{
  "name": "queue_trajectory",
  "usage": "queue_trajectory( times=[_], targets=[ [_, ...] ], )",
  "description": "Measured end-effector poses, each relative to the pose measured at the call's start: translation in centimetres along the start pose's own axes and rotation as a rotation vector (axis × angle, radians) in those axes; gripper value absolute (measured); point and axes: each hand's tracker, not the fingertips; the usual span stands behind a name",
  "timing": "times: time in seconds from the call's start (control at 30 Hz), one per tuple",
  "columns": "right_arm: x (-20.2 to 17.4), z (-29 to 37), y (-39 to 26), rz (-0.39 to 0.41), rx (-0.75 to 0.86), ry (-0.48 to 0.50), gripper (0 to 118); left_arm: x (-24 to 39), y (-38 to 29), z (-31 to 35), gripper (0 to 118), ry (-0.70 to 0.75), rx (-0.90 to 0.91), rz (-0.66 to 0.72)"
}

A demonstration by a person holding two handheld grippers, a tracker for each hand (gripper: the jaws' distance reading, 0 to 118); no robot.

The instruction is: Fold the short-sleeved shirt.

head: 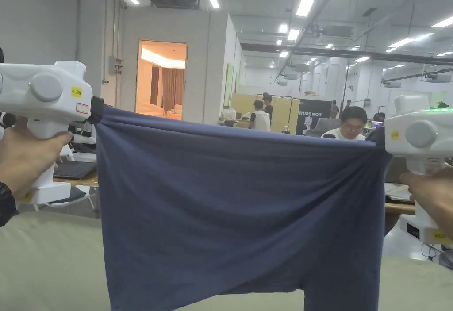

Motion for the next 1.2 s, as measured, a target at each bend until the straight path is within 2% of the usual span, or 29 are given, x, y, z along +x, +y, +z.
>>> queue_trajectory(
  times=[0.07,0.17,0.23,0.53,0.6,0.83,0.93,1.03,1.2],
  targets=[
    [-0.1,0.1,-0.8,-0.009,-0.006,0.009,1,-0.7,-0.5,-0.4,0,-0.003,-0.003,0.003],
    [-0.7,0.9,-3.4,0.018,-0.014,0.013,1,-1.4,-3.0,-0.5,0,-0.007,-0.036,0.015],
    [-0.9,1.6,-5.7,0.026,-0.029,0.024,1,-0.9,-5.5,1.3,0,-0.009,-0.036,0.01],
    [-0.6,8.3,-18.0,0.016,-0.182,0.018,1,-1.0,-21.2,8.7,0,-0.071,-0.179,0.072],
    [-0.6,11.0,-21.0,0.049,-0.216,-0.002,1,-0.8,-24.4,11.3,0,-0.083,-0.21,0.085],
    [0.2,19.3,-29.5,0.093,-0.364,0.02,1,-0.8,-32.9,18.6,0,-0.102,-0.305,0.122],
    [0.4,21.8,-33.2,0.064,-0.431,0.029,1,-0.6,-35.5,20.8,0,-0.107,-0.374,0.119],
    [0.5,23.3,-36.7,0.08,-0.509,0.009,1,-0.6,-37.8,22.0,0,-0.107,-0.435,0.094],
    [0.8,24.9,-41.6,0.058,-0.664,0.002,1,-0.9,-41.5,22.6,0,-0.113,-0.577,0.11]
  ],
)
